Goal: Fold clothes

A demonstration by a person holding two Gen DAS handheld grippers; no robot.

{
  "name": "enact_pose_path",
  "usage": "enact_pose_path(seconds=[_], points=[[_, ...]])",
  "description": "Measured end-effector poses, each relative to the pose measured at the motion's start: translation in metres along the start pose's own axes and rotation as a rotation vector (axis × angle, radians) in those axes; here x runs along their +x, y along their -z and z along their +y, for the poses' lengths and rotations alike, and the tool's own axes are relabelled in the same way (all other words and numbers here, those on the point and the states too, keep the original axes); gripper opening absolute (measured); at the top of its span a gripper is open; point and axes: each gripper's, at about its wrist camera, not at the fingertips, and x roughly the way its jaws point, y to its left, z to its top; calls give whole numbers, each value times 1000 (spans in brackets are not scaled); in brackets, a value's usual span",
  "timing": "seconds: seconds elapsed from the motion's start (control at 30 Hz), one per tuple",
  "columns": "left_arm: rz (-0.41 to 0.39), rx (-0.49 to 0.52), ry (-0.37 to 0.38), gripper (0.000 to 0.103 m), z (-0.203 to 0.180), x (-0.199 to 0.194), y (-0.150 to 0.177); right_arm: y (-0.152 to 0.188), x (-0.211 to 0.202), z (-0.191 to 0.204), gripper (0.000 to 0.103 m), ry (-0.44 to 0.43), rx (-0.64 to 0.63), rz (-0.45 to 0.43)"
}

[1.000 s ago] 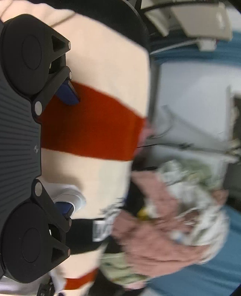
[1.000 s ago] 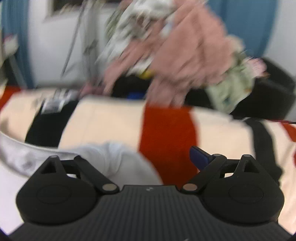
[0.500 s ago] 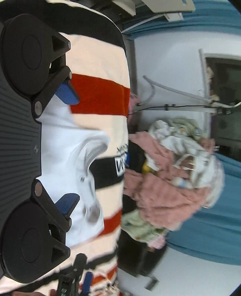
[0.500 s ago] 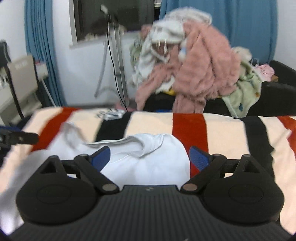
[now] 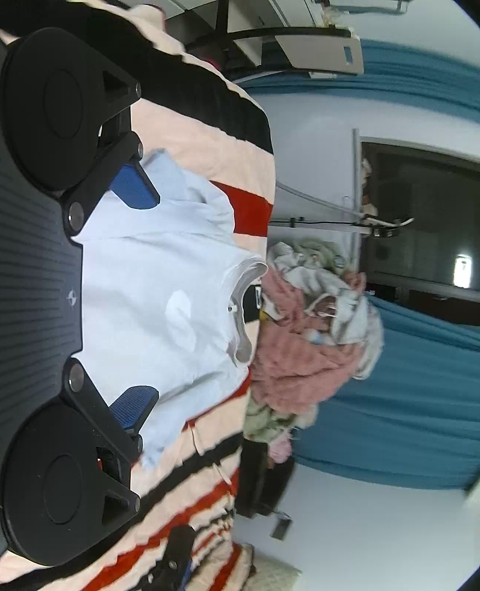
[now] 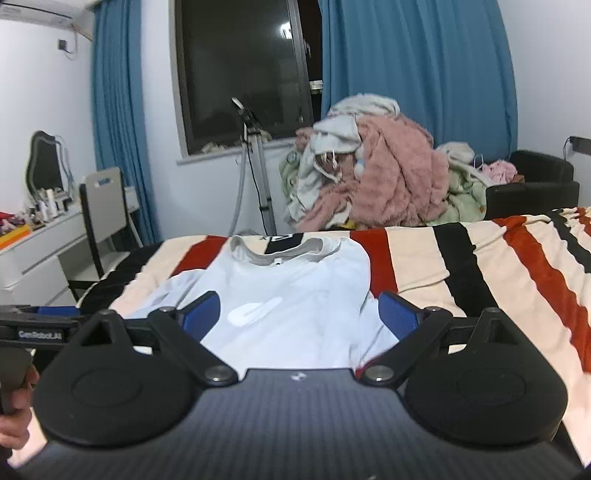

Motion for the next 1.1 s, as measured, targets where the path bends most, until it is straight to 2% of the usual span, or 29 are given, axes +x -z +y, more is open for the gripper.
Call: enact_pose_path(seconds=[0.17, 0.3, 0.4, 0.5, 0.9, 1.1], points=[[-71, -51, 20, 103, -4, -39, 31, 36, -24, 0, 94, -5, 2, -19], [-79, -62, 21, 102, -5, -44, 40, 44, -27, 3, 94, -8, -19, -30], [-66, -63, -16, 102, -2, -35, 43, 43, -26, 2, 94, -8, -10, -47], [-43, -104, -16, 102, 6, -22, 44, 45, -22, -1, 94, -4, 14, -49], [20, -201, -37, 102, 19, 6, 47, 52, -7, -5, 94, 21, 53, -13], [72, -249, -86, 102, 27, 22, 49, 56, 2, -8, 94, 20, 82, 12]])
